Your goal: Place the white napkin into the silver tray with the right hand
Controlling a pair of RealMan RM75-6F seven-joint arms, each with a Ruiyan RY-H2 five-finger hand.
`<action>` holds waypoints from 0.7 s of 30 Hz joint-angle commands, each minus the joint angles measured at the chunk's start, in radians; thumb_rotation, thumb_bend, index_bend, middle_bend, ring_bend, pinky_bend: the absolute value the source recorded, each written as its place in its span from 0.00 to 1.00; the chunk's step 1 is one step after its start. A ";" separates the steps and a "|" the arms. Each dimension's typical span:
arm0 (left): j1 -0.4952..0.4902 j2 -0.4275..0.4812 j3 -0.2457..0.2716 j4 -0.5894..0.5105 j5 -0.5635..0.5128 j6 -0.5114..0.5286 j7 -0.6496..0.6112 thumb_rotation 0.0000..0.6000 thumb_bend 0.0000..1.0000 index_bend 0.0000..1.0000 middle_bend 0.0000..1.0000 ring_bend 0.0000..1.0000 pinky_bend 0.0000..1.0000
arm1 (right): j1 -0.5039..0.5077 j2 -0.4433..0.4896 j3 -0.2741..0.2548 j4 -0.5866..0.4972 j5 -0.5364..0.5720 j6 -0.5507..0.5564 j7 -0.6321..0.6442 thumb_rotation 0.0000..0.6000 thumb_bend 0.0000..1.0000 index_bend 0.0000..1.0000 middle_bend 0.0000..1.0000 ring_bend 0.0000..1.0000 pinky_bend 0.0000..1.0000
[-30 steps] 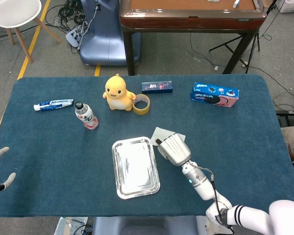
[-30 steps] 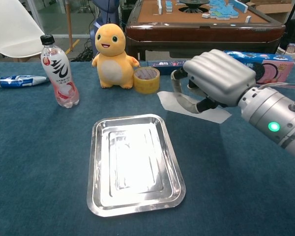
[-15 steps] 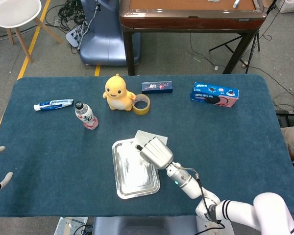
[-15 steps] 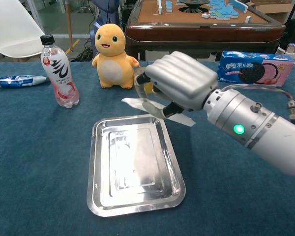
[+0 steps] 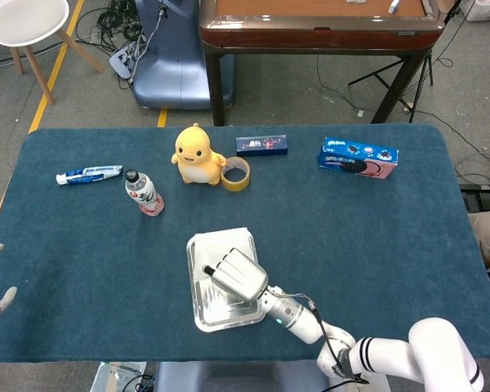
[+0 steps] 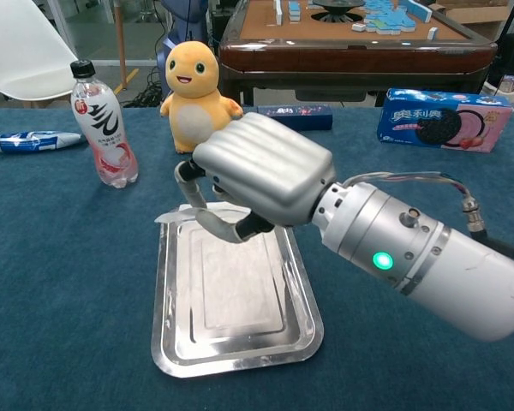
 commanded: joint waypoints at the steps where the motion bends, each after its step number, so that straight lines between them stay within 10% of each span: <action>1: 0.000 0.001 0.000 -0.002 -0.001 -0.001 0.003 1.00 0.22 0.20 0.27 0.21 0.42 | -0.014 0.012 -0.020 -0.031 -0.004 0.007 -0.012 1.00 0.48 0.62 1.00 1.00 1.00; 21: -0.003 0.004 0.003 -0.012 -0.016 -0.024 0.029 1.00 0.22 0.28 0.27 0.21 0.42 | -0.033 0.029 -0.054 -0.057 -0.011 0.002 -0.001 1.00 0.48 0.62 1.00 1.00 1.00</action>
